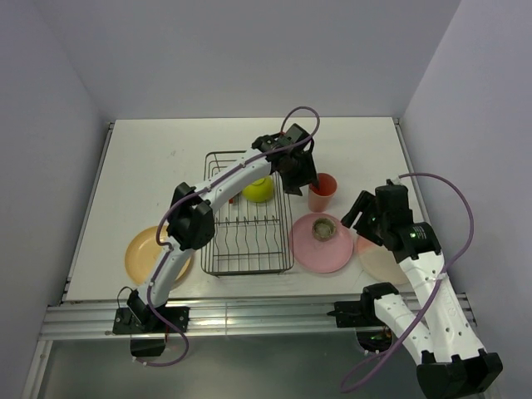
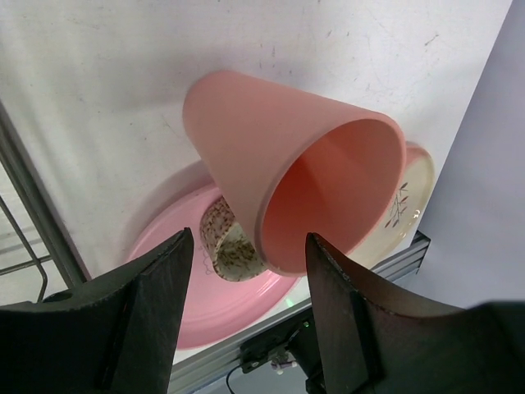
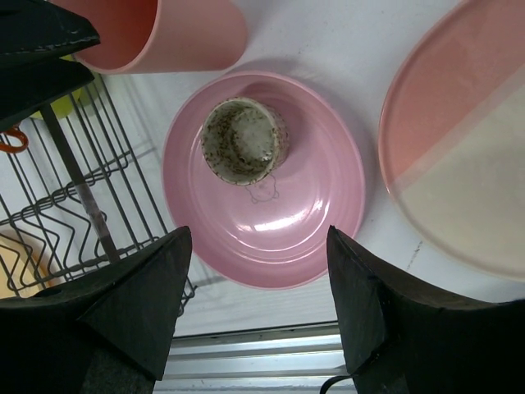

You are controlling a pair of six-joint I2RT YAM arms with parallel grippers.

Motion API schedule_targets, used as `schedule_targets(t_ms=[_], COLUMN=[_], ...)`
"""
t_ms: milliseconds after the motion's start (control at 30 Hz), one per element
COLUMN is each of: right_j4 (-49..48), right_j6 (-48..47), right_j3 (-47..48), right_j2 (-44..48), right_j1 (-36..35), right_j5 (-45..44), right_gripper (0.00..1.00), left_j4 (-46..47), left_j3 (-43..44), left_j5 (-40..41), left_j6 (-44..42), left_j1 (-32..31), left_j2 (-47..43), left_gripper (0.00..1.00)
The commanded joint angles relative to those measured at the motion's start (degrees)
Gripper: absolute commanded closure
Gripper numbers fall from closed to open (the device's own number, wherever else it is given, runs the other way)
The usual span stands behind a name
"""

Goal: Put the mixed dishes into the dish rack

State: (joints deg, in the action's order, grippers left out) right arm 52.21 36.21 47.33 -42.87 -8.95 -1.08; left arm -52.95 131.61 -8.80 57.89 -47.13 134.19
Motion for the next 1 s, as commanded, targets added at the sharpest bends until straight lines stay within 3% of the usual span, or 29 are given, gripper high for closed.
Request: schedule_targets(t_ms=[0,200,333,367,467,600,833,967], right_j4=[0.8,1.6,2.1,2.2,2.6,3.6,2.0,-10.0], right_j6=[-0.8,-0.9,-1.0,-1.0,-1.7,-3.5,-1.4,8.1], right_j3=[2.8,3.7,4.6,4.8,6.5,12.7,25.9,22.3], right_j2=[1.1,2.1,2.2,2.0,1.0,-2.0,-8.9,-9.2], right_j1=[0.6,0.7,0.7,0.7,0.7,1.0,1.7,1.6], right_j5=[-1.2,-2.0,-1.6,-1.2,0.7,9.0,31.2,47.1], right_gripper=[0.26,0.26,0.26,0.26,0.24,0.18,0.06,0.05], left_j4=[1.3,2.0,4.2,4.9,6.2,10.5,29.0,46.4], left_j3=[2.3,4.1,4.5,4.6,5.2,1.5,-24.4,-40.9], left_j5=[0.1,-0.3,-1.3,-2.3,-3.3,-8.0,-19.7,-28.8], left_j6=[0.2,-0.1,0.0,0.0,-0.1,-0.4,2.0,9.0], left_j1=[-0.7,-0.8,-0.6,-0.2,1.0,3.2,9.1,13.9], left_j2=[1.4,3.8,3.6,3.4,1.9,-5.8,-25.4,-36.8], left_gripper=[0.38,0.54,0.76,0.87,1.00,1.00,1.00,1.00])
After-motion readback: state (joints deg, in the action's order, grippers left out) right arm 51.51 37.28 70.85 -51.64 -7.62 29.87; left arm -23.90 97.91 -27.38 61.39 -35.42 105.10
